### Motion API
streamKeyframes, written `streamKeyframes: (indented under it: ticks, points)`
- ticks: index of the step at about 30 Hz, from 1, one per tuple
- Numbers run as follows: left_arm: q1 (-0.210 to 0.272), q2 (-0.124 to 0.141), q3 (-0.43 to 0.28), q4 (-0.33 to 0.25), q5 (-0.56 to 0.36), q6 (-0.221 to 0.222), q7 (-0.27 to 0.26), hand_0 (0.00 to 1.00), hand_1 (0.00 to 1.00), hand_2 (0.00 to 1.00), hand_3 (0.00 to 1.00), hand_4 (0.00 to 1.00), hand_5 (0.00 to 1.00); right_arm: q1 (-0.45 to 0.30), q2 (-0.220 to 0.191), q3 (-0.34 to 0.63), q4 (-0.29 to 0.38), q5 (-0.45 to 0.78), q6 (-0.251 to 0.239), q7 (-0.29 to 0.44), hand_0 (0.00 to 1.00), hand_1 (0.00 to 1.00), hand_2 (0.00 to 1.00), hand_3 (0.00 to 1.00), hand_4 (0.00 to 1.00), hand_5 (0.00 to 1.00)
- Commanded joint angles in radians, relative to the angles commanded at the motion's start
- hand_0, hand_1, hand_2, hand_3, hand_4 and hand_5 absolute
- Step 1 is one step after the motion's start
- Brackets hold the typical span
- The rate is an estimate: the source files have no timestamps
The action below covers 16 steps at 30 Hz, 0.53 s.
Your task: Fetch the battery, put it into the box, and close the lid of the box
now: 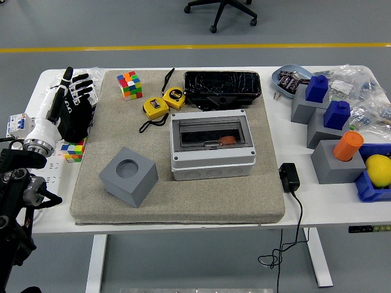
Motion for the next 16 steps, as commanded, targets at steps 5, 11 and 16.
streamKeyframes:
  ticks: [5,11,16]
  points:
    - [-0.001,-0.001,0.001,-0.001,0.000,0.000,0.000,0.800,0.792,0.770,0.762,0.998,0.988,0.002,0.000,0.003,0.000,-0.004,-0.001,-0.001,0.841,0.781,0.774,0.791,0.998,0.960]
    - [-0.001,-0.001,0.004,-0.001,0.001,0.001,0.000,0.800,0.792,0.770,0.762,0.998,0.985,0.002,0.000,0.002,0.000,-0.001,-0.001,0.000,0.841,0.781,0.774,0.790,0.998,0.961]
    - [-0.001,-0.001,0.007,0.000,-0.001,0.003,-0.002,0.800,0.791,0.769,0.761,0.998,0.985,0.002,0.001,0.004,0.000,-0.002,-0.001,0.001,0.841,0.781,0.774,0.790,0.998,0.960]
